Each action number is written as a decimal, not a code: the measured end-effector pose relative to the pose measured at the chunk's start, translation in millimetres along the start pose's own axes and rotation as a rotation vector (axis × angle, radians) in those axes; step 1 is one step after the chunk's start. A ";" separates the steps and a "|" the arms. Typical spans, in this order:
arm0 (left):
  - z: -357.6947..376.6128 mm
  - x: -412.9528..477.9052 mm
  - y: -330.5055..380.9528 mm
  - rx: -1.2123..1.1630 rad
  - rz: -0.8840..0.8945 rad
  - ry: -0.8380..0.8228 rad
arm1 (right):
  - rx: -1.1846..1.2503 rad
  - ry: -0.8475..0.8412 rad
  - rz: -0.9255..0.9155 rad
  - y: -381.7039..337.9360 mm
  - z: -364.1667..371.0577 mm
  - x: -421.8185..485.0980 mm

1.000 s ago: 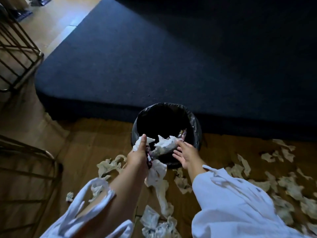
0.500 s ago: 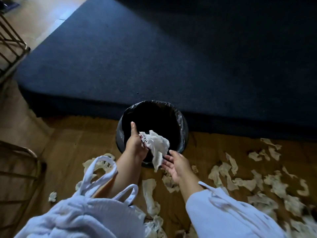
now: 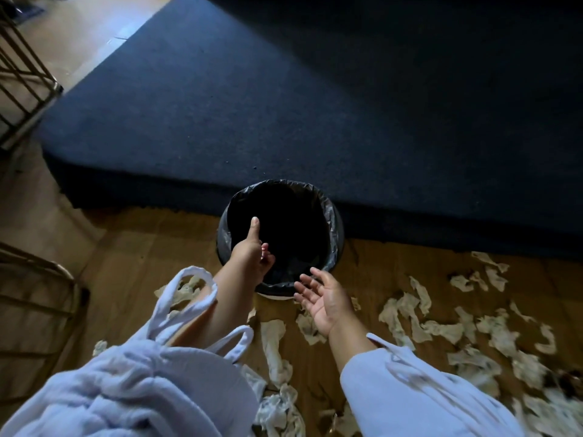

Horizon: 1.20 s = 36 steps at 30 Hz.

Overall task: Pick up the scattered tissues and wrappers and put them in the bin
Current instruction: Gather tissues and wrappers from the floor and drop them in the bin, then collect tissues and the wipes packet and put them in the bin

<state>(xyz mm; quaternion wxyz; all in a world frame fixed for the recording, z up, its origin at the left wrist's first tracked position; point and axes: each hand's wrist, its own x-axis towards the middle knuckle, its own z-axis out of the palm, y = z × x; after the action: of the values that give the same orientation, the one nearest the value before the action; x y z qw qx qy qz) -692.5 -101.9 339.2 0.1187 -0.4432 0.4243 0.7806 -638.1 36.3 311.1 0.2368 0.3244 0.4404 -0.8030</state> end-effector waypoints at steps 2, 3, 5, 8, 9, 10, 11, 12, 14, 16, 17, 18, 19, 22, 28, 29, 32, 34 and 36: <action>3.3 7.2 -0.5 -0.045 -0.017 -0.044 | -0.004 0.001 0.011 2.4 0.7 1.4; 4.9 6.7 0.8 -0.085 -0.022 -0.054 | -0.008 0.002 0.013 3.1 1.2 3.2; 4.7 9.2 2.3 -0.120 -0.015 -0.067 | -0.009 0.003 0.017 3.4 2.6 7.1; 0.7 15.0 0.3 -0.080 -0.006 -0.097 | -0.009 0.003 0.015 1.6 2.5 12.3; -1.5 14.3 -1.0 -0.061 0.005 -0.097 | -0.014 0.004 0.009 0.9 1.6 12.7; -3.4 12.0 -2.7 -0.022 0.023 -0.092 | -0.022 0.008 0.001 0.2 0.2 12.3; -6.1 8.5 -5.1 0.052 0.053 -0.078 | -0.034 0.013 -0.009 -0.4 -1.2 10.5; -9.1 3.5 -7.8 0.157 0.100 -0.074 | -0.055 0.023 -0.021 -1.3 -2.4 7.6; -17.8 -14.9 -15.0 0.458 0.224 -0.068 | -0.150 0.052 -0.062 -3.5 -5.4 -5.1; -30.3 -36.6 -25.9 0.698 0.348 -0.057 | -0.301 0.078 -0.120 -6.3 -8.2 -26.4; -37.7 -52.1 -32.6 0.762 0.381 -0.061 | -0.383 0.092 -0.146 -6.5 -9.8 -40.0; -45.7 -69.4 -41.1 0.807 0.401 -0.073 | -0.460 0.105 -0.168 -5.5 -11.2 -55.6; -54.8 -86.9 -49.9 0.842 0.406 -0.085 | -0.527 0.117 -0.187 -2.5 -13.1 -71.6; -88.6 -143.9 -79.6 0.964 0.374 -0.121 | -0.638 0.120 -0.201 15.0 -18.5 -123.7; -177.0 -272.9 -130.3 1.175 0.314 -0.202 | -0.850 0.135 -0.184 83.7 -41.2 -250.5; -193.0 -295.2 -136.6 1.225 0.324 -0.222 | -0.901 0.132 -0.202 99.1 -46.3 -275.9; -238.9 -353.3 -157.3 1.384 0.334 -0.221 | -1.039 0.123 -0.226 149.2 -63.1 -351.5; -267.1 -382.8 -176.4 1.402 0.328 -0.200 | -1.044 0.110 -0.221 183.0 -76.7 -391.5; -291.5 -406.3 -197.0 1.395 0.302 -0.205 | -1.049 0.105 -0.202 212.8 -93.0 -422.3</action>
<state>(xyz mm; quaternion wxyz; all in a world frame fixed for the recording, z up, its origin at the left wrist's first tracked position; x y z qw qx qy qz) -174.3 -127.7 479.5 0.3041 -0.1251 0.8673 0.3737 -181.3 49.9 464.0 0.2661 0.1583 0.8228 -0.4765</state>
